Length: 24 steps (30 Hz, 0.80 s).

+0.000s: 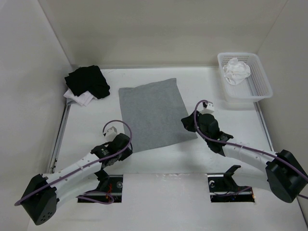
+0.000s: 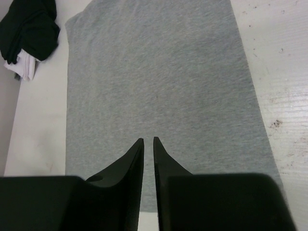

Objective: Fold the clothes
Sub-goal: Flatten the tank top out

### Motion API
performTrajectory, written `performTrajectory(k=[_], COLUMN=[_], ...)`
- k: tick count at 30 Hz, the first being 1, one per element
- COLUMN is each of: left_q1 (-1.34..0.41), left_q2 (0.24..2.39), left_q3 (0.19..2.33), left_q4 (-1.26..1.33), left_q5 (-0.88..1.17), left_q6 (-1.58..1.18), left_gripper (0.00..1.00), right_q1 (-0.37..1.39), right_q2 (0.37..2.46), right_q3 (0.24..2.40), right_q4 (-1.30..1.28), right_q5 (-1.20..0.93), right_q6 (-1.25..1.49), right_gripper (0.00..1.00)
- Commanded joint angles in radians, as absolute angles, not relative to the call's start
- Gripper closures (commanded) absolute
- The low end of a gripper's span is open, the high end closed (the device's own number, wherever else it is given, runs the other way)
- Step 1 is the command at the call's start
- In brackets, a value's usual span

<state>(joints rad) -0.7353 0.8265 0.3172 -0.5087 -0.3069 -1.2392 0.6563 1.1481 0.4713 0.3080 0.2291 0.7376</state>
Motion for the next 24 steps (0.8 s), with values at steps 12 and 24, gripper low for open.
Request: performTrajectory(k=[12, 24], left_q1=[-0.720, -0.558], left_q2=[0.598, 0.506], left_q3=[0.425, 0.399], left_q4=[-0.572, -0.470], left_q5=[-0.448, -0.460], left_q6=[-1.052, -0.858], left_gripper=[0.97, 0.97], right_q1=[0.578, 0.711], right_q2=[1.149, 1.164], right_q3=[0.453, 0.481], right_q4=[0.127, -0.188], right_q5=[0.357, 0.454], right_q6=[0.804, 0.960], right_gripper=[0.51, 0.57])
